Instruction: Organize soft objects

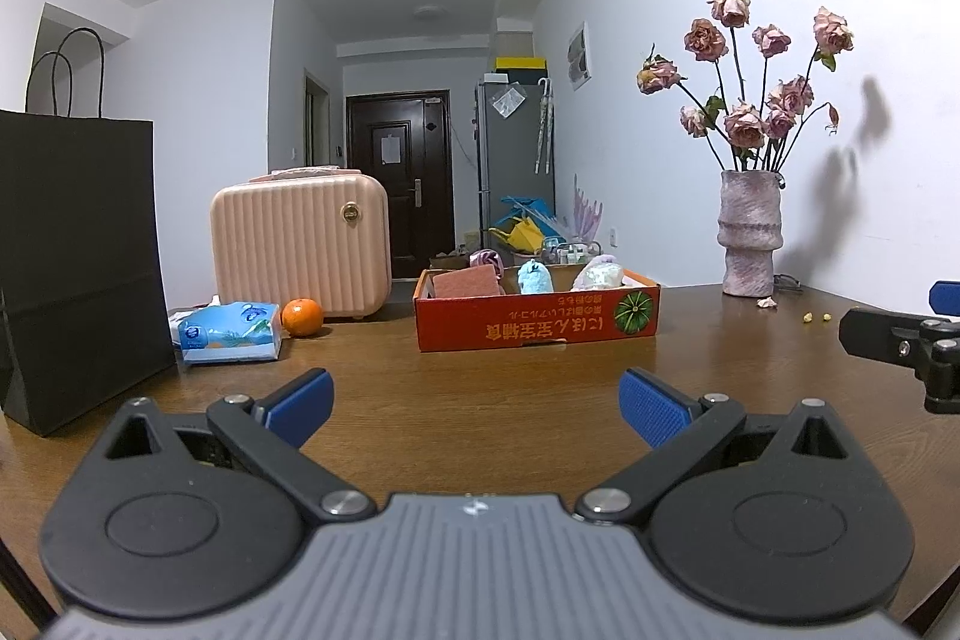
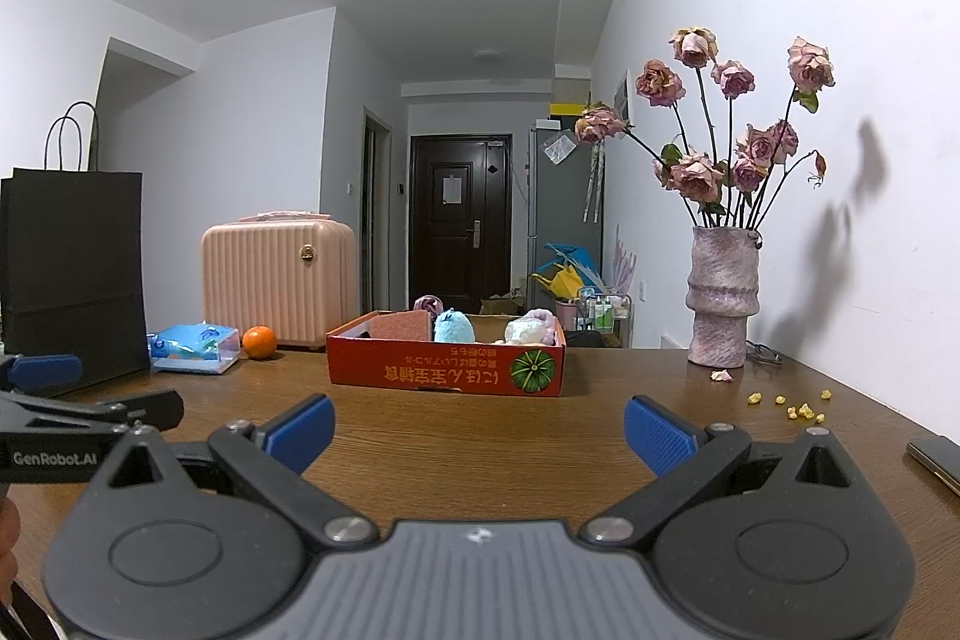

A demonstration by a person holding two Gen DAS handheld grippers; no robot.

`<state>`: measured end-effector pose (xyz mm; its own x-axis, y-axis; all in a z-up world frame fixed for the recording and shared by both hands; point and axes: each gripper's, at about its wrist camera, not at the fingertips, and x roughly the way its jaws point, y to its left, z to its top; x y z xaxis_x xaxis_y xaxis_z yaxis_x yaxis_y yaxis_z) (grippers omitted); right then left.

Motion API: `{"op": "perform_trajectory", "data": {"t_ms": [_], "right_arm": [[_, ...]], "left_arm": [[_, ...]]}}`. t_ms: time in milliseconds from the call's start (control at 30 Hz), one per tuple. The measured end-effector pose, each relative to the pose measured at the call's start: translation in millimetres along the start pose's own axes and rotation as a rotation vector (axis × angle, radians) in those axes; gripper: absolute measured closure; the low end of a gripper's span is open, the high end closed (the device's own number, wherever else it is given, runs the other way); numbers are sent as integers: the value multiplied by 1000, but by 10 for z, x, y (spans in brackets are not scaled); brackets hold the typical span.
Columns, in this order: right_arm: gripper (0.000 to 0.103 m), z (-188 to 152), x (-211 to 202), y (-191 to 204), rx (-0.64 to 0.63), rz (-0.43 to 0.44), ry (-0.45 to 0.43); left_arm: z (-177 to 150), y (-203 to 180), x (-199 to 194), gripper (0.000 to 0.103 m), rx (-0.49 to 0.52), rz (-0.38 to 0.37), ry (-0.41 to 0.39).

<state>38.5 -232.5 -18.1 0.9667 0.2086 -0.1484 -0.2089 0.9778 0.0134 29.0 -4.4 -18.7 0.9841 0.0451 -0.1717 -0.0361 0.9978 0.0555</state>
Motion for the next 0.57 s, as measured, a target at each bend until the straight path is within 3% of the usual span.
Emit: {"op": "perform_trajectory", "data": {"t_ms": [567], "right_arm": [[0, 0, 6, 11, -2, 0, 0]], "left_arm": [[4, 3, -2, 0, 1, -14, -1]]}}
